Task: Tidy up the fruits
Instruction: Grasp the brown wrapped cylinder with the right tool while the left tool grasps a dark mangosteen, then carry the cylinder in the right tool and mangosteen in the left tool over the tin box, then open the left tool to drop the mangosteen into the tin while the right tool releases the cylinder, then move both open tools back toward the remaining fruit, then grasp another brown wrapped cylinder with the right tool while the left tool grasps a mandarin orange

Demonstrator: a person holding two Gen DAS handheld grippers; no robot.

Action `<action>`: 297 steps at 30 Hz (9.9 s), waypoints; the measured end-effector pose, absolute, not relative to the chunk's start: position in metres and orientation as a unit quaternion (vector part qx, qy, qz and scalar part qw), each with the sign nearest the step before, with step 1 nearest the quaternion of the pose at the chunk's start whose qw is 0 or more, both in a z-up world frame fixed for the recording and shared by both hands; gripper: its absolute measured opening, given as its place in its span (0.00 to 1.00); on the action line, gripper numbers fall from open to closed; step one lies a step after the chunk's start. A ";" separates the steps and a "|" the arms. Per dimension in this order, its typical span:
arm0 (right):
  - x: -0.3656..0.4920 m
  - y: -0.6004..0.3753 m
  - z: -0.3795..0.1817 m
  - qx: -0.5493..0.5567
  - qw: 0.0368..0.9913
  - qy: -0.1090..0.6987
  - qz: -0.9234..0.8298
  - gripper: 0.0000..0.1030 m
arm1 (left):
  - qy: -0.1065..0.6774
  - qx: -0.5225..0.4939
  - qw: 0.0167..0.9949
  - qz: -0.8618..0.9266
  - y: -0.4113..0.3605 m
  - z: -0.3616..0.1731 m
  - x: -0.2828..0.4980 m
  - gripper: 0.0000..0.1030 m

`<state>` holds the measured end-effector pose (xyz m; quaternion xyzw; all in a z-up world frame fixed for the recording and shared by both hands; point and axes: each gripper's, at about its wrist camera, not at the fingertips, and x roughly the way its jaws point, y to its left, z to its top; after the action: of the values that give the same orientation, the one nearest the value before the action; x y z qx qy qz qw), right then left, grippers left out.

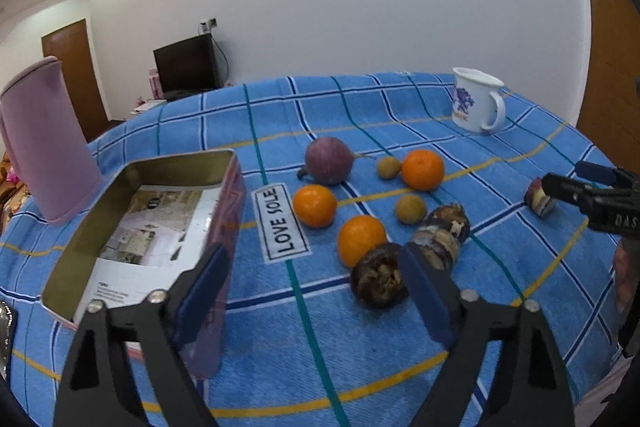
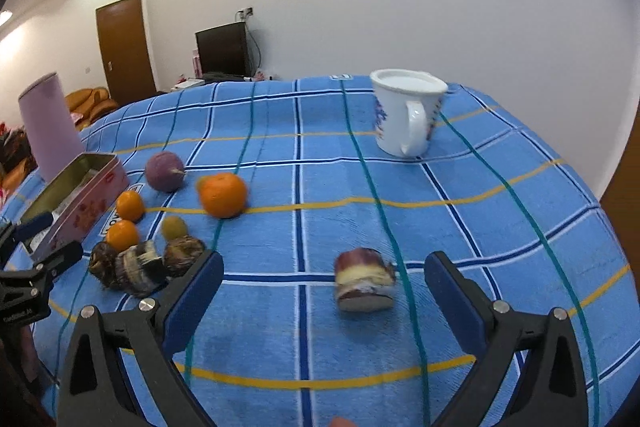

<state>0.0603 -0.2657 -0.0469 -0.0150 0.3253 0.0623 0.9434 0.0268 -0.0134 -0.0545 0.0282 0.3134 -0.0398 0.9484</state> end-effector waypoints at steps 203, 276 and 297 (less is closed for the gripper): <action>0.105 0.049 -0.066 -0.135 0.864 0.339 0.348 0.42 | 0.334 -0.028 0.938 0.085 0.157 -0.062 0.065 0.33; 0.069 -0.130 -0.074 -0.083 0.905 0.357 0.215 0.47 | 0.303 -0.011 0.953 -0.018 0.029 -0.047 0.035 1.00; 0.074 -0.189 -0.058 0.003 0.938 0.311 0.154 0.47 | 0.403 0.013 0.905 -0.138 -0.039 -0.077 0.089 0.58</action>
<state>0.0742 -0.1885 -0.0581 0.0026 0.3110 0.1538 0.9379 0.0895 -0.0394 -0.0765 0.0128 0.4030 -0.1377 0.9047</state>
